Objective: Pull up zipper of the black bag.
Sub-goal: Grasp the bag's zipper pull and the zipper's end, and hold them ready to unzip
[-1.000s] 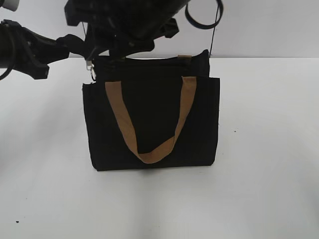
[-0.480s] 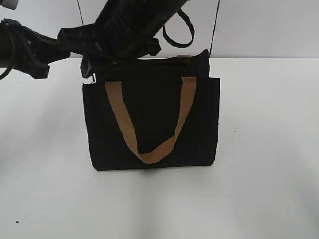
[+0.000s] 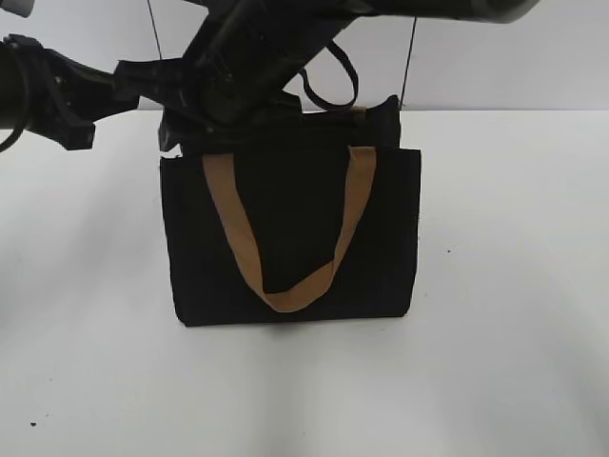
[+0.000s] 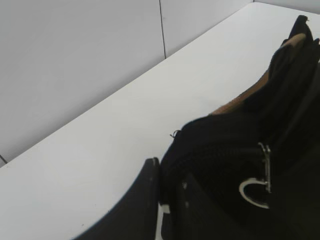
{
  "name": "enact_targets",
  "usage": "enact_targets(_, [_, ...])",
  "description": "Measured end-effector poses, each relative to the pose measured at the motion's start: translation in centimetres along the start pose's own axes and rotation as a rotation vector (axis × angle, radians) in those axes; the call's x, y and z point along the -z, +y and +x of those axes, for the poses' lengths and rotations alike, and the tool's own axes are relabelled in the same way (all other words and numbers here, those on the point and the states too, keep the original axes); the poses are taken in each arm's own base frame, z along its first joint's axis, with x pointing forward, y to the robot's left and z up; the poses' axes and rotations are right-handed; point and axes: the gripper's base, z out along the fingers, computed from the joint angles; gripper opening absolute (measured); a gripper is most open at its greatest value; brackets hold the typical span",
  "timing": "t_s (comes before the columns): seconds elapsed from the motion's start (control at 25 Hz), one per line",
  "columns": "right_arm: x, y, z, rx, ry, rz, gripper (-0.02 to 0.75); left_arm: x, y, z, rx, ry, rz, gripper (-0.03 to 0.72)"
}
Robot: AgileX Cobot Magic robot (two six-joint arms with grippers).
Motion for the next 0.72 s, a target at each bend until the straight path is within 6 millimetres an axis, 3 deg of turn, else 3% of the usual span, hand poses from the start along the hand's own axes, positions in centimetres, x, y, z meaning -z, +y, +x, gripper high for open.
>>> enact_targets(0.24, [-0.35,-0.49,-0.24,-0.042,-0.035,0.044,0.224,0.00,-0.01,-0.03,0.002,-0.003,0.001,0.035])
enact_targets(0.4, [-0.54,-0.50,-0.41,-0.044,-0.059,0.042,0.047,0.00,0.00,-0.06,0.007,-0.007,0.000,0.035])
enact_targets(0.48, [-0.54,-0.49,-0.46,-0.043,-0.064,0.042,-0.003,0.00,-0.01,-0.08,0.008,-0.009,0.002,0.035])
enact_targets(0.72, [-0.25,-0.49,-0.11,-0.043,-0.021,0.053,-0.013,0.00,-0.07,-0.12,0.008,-0.014,0.008,0.035])
